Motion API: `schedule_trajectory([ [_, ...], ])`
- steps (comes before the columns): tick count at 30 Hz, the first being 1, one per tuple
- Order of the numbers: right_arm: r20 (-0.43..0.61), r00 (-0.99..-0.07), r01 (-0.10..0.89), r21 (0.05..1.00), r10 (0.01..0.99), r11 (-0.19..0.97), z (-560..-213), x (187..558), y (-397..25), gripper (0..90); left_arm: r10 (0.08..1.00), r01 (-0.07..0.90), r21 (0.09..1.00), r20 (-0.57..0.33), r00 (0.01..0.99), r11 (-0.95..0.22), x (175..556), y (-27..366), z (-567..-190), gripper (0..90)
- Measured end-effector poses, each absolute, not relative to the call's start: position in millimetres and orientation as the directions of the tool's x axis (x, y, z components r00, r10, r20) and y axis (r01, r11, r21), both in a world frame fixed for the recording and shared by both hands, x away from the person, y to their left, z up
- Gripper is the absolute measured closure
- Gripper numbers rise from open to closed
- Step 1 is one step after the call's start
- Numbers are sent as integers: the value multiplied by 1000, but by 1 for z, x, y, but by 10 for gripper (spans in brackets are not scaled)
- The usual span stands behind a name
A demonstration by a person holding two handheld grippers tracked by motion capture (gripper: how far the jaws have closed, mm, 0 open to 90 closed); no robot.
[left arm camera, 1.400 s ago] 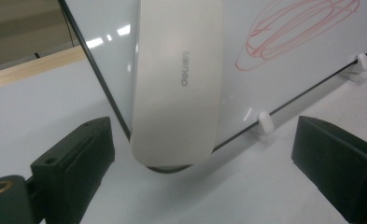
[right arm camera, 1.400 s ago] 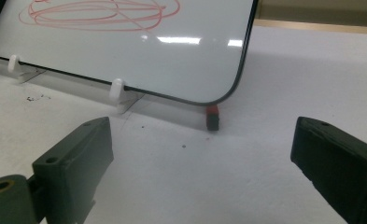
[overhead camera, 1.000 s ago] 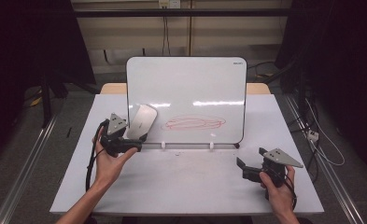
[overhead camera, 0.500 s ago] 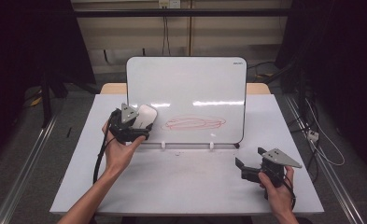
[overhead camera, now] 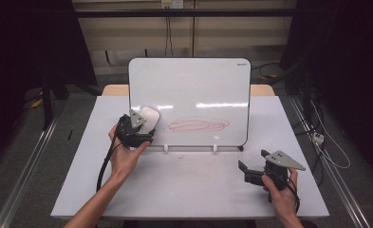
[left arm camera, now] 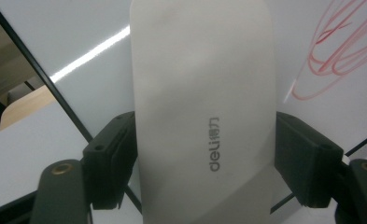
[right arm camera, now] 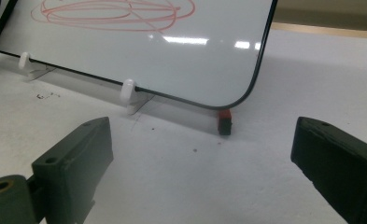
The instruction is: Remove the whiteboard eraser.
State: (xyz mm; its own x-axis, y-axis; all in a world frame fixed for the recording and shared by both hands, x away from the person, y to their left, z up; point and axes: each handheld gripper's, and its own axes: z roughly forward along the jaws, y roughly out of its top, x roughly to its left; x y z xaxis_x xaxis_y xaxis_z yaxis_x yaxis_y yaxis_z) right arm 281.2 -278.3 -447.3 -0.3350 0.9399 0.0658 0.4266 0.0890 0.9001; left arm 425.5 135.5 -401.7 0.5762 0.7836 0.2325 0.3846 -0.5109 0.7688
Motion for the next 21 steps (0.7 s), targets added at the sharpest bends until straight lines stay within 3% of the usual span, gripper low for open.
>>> schedule_trajectory([
  [21,59,-315,424,902,947,85,-446,284,-277,59,780,403,772,186,597,-492,428,141,-399,301],
])
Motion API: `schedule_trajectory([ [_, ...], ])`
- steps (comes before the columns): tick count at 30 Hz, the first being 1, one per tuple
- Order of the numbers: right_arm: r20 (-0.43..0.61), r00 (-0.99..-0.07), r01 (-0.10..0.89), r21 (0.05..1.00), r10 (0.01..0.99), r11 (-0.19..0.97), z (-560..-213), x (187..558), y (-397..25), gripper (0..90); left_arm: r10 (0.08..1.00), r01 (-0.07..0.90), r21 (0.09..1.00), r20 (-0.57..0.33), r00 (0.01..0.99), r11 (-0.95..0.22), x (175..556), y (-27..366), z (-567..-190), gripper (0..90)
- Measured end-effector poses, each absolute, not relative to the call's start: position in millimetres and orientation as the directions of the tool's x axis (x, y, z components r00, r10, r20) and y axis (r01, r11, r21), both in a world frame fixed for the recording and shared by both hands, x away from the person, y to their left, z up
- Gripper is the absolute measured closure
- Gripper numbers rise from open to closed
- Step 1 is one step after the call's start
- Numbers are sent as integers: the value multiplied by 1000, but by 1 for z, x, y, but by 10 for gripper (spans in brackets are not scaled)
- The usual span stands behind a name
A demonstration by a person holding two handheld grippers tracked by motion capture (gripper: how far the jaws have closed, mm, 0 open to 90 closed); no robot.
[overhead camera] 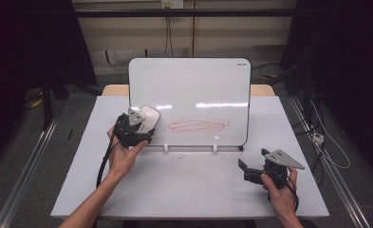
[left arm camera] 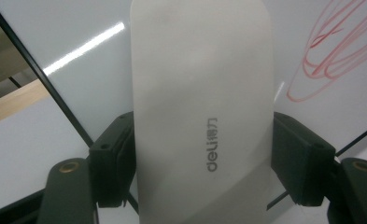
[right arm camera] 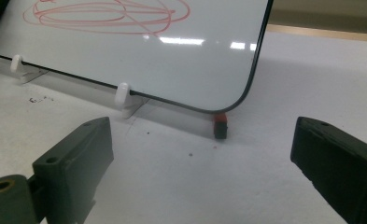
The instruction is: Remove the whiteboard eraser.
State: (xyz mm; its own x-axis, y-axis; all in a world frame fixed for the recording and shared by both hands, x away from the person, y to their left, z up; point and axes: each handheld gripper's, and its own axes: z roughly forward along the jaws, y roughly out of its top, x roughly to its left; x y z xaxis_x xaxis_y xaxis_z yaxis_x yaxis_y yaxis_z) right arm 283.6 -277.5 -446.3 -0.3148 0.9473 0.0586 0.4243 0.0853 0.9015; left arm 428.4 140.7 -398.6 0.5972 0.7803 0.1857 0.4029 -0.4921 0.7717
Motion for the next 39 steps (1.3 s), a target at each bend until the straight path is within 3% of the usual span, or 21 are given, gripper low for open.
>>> schedule_trajectory([
  [14,59,-326,418,904,944,87,-446,281,-279,57,778,403,777,170,605,-484,428,144,-398,302],
  [25,59,-328,416,905,943,89,-446,280,-278,57,772,386,825,92,629,-413,424,148,-393,302],
  [39,62,-333,415,906,941,87,-445,281,-277,57,740,301,850,145,657,-433,405,139,-375,302],
])
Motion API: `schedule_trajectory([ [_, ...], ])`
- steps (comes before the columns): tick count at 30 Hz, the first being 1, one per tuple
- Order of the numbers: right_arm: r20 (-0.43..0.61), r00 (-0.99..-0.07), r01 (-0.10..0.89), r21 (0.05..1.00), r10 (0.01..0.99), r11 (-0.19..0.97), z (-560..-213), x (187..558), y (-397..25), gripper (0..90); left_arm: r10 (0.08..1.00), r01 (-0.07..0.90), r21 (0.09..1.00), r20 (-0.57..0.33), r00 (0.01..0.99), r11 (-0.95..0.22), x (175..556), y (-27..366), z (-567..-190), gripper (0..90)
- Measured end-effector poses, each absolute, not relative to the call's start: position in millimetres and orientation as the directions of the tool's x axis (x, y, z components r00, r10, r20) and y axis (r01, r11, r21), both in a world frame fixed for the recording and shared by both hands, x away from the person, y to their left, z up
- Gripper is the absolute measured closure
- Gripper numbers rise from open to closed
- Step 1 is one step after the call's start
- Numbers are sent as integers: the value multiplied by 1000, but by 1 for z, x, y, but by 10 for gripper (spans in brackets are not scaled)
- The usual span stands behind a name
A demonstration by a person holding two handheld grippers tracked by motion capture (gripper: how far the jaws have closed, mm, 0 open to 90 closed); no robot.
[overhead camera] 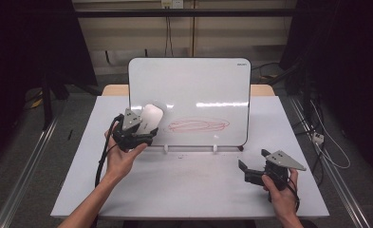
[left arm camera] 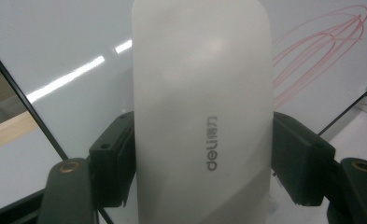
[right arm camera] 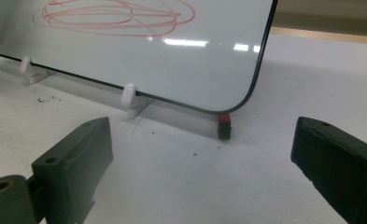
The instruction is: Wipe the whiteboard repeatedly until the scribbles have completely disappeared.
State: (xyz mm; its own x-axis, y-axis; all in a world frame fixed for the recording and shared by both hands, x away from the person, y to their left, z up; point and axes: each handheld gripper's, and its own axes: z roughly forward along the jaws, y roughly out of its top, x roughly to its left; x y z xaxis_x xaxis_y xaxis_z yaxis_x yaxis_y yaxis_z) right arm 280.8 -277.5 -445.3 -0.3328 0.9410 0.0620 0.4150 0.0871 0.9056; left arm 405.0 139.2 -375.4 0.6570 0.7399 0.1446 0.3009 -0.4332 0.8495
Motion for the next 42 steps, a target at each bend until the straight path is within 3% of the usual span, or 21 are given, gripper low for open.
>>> schedule_trajectory([
  [19,65,-320,423,903,945,81,-446,285,-276,56,700,278,845,150,698,-458,401,126,-376,301],
  [42,62,-332,419,904,941,88,-447,285,-279,56,636,207,823,222,739,-529,419,59,-366,301],
])
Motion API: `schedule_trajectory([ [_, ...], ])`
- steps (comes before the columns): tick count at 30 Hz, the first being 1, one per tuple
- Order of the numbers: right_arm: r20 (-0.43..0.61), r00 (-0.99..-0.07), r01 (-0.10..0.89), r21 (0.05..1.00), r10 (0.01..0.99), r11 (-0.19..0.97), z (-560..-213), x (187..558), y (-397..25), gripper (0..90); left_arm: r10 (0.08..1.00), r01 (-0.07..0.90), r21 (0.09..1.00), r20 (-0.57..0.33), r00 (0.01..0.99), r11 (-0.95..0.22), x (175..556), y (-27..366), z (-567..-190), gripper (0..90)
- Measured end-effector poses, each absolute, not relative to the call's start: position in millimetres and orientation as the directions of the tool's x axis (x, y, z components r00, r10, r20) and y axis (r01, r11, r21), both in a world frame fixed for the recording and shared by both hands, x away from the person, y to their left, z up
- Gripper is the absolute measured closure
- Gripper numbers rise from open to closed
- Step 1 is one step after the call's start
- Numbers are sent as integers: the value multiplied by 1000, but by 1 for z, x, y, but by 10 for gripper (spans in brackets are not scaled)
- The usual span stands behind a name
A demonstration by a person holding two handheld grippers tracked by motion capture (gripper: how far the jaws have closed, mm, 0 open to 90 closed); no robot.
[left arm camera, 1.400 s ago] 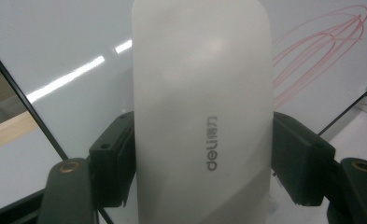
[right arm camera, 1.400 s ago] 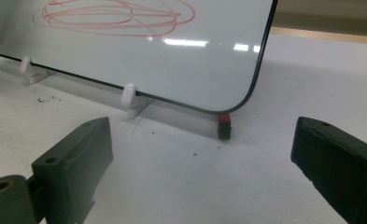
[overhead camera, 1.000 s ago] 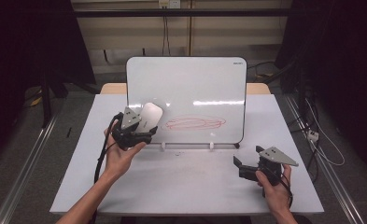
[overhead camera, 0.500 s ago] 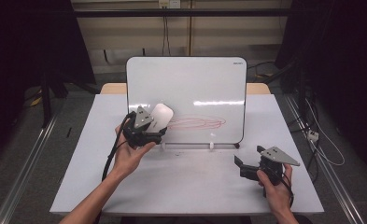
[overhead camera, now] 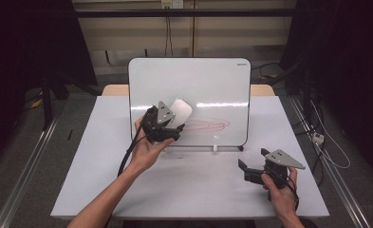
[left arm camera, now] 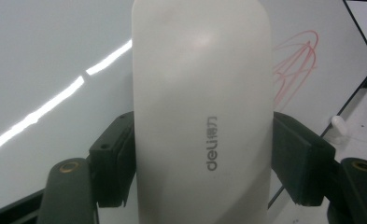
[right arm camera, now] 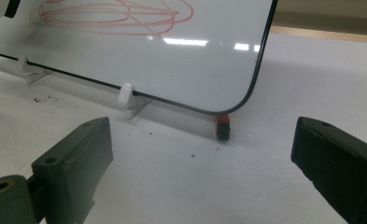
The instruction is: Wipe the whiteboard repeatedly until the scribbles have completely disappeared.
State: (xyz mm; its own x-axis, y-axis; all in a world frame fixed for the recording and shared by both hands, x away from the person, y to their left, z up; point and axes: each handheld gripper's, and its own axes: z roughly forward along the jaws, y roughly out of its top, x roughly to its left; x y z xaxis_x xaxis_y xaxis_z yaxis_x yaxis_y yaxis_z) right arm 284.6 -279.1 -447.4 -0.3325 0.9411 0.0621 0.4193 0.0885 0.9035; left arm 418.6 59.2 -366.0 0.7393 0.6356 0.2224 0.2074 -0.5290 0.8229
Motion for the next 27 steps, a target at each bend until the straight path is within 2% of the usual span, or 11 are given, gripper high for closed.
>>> schedule_trajectory([
  [27,75,-342,427,900,937,84,-449,286,-279,57,614,191,750,336,714,-633,429,39,-391,301],
])
